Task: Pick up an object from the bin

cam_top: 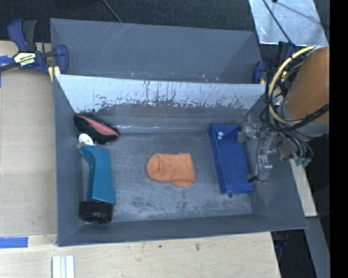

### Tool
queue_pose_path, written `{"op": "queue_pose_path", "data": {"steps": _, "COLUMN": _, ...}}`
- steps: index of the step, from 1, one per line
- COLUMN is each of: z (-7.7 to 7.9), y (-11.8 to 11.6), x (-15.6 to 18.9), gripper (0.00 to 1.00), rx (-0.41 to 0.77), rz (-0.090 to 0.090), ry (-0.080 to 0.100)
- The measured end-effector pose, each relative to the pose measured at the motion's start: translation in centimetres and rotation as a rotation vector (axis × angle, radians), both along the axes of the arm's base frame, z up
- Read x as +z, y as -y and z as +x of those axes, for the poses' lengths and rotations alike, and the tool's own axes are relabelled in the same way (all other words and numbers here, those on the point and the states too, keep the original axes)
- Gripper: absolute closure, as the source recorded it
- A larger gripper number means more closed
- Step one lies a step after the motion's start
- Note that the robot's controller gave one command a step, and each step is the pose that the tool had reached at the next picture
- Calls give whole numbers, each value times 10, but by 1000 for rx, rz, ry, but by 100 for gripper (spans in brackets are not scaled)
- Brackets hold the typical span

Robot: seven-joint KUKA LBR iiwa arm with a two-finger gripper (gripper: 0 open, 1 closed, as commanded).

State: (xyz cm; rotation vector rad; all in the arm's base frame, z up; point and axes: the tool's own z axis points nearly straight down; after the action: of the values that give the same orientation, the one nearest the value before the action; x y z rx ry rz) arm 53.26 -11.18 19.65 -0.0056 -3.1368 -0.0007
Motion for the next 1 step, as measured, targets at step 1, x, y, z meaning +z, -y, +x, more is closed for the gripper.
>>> {"op": "queue_pose_path", "data": {"steps": 1, "z": 2, "y": 0, "x": 5, "gripper": 0, "rx": 3, "rz": -1, "ry": 9}}
